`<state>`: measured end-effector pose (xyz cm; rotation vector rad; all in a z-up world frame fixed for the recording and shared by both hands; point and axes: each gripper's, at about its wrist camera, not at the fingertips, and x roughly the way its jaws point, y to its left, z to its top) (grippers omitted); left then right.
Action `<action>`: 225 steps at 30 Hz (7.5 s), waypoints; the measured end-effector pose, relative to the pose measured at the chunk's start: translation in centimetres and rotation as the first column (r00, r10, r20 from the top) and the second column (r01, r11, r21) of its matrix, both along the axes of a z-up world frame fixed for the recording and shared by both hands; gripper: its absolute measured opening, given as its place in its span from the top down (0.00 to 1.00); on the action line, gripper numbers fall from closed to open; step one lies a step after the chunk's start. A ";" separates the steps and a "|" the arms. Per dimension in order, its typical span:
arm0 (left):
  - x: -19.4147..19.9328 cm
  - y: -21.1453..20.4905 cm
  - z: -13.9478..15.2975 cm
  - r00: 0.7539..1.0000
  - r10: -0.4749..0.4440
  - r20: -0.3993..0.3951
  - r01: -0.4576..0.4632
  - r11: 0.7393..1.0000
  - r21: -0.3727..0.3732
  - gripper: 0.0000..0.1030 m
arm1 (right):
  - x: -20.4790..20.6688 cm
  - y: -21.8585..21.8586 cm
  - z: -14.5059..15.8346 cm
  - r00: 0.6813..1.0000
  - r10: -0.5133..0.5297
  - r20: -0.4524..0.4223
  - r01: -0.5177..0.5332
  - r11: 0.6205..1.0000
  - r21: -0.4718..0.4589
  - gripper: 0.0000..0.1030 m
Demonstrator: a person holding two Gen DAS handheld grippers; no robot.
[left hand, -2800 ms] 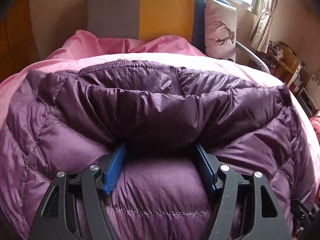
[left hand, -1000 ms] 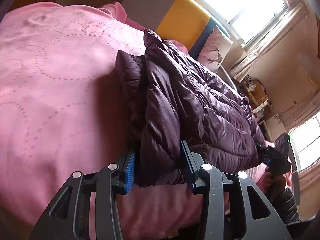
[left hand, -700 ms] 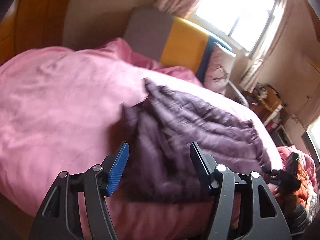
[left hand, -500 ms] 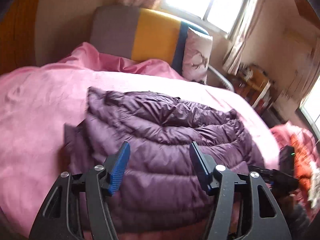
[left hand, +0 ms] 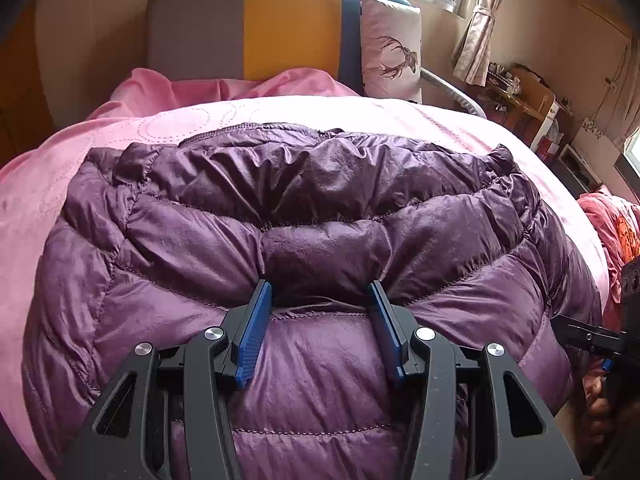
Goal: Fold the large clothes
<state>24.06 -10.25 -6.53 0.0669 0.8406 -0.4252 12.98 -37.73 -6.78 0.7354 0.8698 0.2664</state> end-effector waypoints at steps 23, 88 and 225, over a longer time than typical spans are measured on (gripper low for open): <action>0.7 1.7 -1.3 1.000 -0.010 -0.029 0.006 0.992 -0.128 0.53 | 0.5 8.4 11.5 0.977 0.167 0.133 -0.143 0.974 -0.175 0.67; 3.4 15.1 8.7 0.959 -0.193 -0.206 0.091 0.902 -0.421 0.83 | -0.3 22.1 10.0 0.808 0.527 0.263 -0.418 0.828 -0.375 0.42; 5.7 -11.0 0.6 0.920 -0.366 -0.141 0.338 0.922 -0.189 0.54 | 3.5 -6.6 5.9 0.998 -0.067 0.015 0.069 0.989 -0.130 0.12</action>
